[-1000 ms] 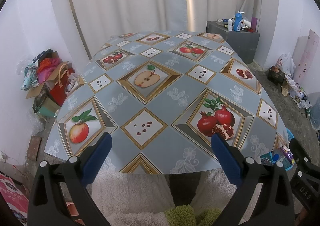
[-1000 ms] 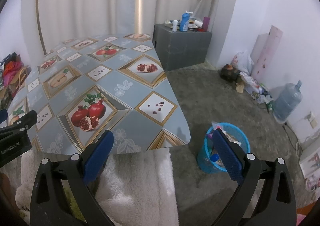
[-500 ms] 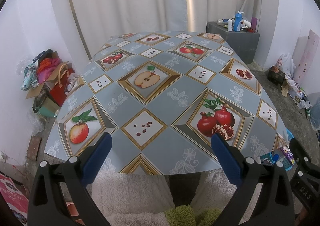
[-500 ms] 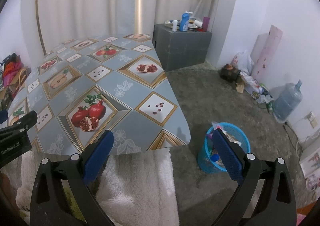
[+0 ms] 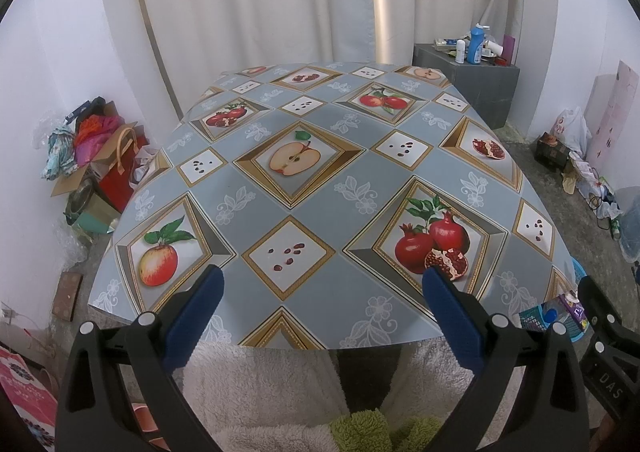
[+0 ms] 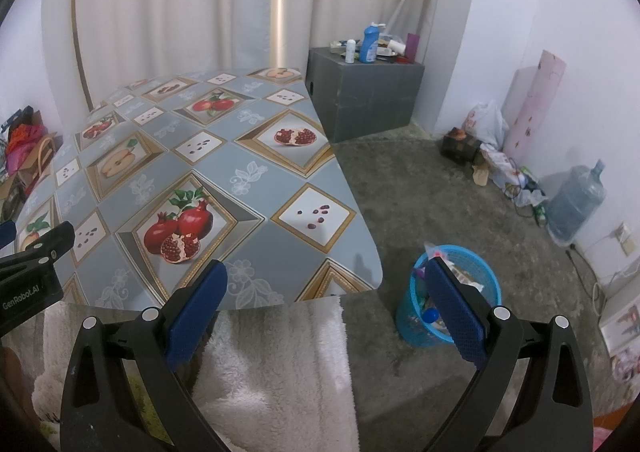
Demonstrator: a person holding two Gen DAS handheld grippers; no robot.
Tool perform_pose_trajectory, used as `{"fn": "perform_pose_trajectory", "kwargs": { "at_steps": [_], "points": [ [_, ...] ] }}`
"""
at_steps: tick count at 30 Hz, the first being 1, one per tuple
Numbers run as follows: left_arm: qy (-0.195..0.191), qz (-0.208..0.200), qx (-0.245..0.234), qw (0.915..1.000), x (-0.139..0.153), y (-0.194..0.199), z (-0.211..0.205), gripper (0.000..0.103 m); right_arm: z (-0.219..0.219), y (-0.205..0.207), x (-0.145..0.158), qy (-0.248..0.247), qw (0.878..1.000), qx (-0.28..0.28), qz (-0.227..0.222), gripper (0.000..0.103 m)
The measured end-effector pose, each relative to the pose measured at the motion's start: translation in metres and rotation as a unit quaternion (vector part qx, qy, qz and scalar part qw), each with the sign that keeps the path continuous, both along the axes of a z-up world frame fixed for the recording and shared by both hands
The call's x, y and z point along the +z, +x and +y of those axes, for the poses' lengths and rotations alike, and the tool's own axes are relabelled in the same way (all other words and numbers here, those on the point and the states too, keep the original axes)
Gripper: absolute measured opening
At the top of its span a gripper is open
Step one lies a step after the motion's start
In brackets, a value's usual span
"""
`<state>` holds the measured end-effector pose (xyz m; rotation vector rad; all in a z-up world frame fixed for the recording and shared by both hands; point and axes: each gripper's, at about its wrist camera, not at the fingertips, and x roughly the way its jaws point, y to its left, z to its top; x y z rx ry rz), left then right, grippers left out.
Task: Collect trash
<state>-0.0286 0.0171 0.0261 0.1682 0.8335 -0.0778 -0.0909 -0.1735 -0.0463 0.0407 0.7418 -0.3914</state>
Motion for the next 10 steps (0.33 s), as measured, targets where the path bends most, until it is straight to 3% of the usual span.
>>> {"fn": "perform_pose_trajectory", "kwargs": {
  "at_steps": [10],
  "points": [
    [0.0,0.001,0.0,1.0,0.0013,-0.0006,0.0007,0.097,-0.0005,-0.0004,-0.0004,0.001,1.0,-0.001,0.0,0.095]
  ]
}}
